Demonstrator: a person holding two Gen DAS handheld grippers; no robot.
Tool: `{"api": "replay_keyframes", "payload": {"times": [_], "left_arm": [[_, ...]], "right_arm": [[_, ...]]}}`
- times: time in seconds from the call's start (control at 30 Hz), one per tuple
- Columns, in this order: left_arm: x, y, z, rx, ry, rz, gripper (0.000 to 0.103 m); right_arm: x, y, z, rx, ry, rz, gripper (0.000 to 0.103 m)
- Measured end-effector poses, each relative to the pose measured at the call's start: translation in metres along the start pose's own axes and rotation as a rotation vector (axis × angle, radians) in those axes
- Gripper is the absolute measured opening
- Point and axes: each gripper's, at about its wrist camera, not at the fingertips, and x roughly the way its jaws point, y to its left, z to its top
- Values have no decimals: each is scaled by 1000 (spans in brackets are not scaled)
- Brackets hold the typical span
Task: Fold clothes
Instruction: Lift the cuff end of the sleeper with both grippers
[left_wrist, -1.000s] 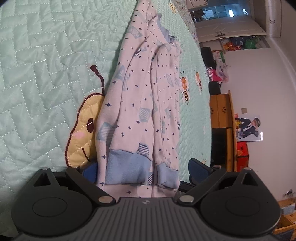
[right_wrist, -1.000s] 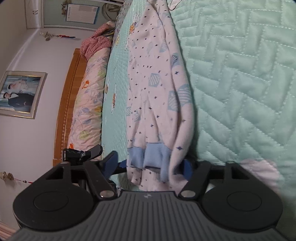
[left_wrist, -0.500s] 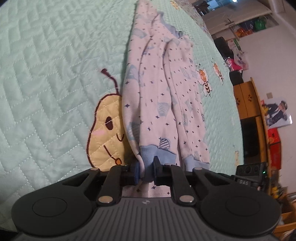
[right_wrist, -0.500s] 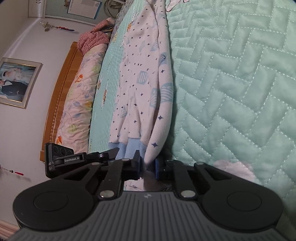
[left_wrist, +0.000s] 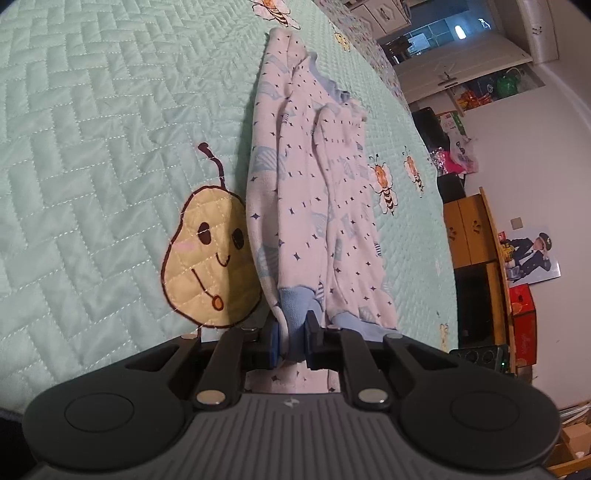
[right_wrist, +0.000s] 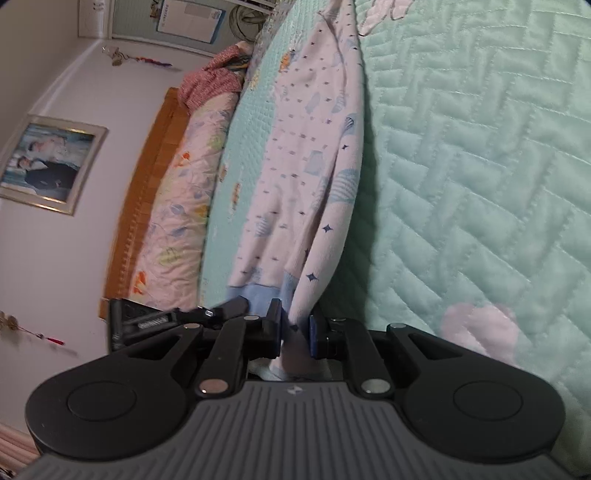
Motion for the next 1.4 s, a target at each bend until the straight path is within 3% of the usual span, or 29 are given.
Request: {"api": "replay_keyframes", "payload": {"times": [0.07, 0.13, 0.23, 0.3, 0.43, 0.57, 0.63, 0.73, 0.77, 0.8, 0.83, 1.03, 1.23, 1.4], "left_arm": [[4, 2, 1, -1, 5, 10, 15], [6, 7, 2, -27, 14, 2, 18], [8, 16, 3, -70, 23, -23, 34], [5, 23, 2, -107, 22, -67, 52], [7, 35, -1, -186, 27, -127, 57], [13, 38, 3, -223, 41, -181, 73], [18, 36, 8, -223, 66, -191, 73], [23, 27, 10, -169, 103, -167, 62], [24, 23, 10, -138, 112, -134, 45], [25, 21, 9, -113, 124, -94, 17], [28, 21, 7, -108, 138, -69, 13], [23, 9, 5, -56, 124, -49, 11], [2, -8, 8, 1, 89, -91, 11], [-9, -11, -5, -10, 88, -113, 11]], "right_arm": [[1, -5, -3, -7, 8, -60, 15], [1, -9, -3, 24, 3, -57, 16], [-2, -16, -1, 90, -8, -20, 27], [-3, -16, -1, 102, -3, 0, 32], [4, -17, -3, 112, 22, 8, 35], [9, -24, -2, 163, 33, 47, 35], [11, -26, 0, 184, 36, 64, 35], [14, -27, 0, 177, 39, 66, 31], [15, -25, -1, 157, 40, 54, 29], [15, -23, -2, 130, 42, 37, 22], [16, -20, -3, 100, 45, 15, 15], [14, -8, -3, 48, 38, -12, 13], [-4, 9, 3, 10, 1, 64, 13], [-19, 21, 0, -16, -6, 110, 13]]}}
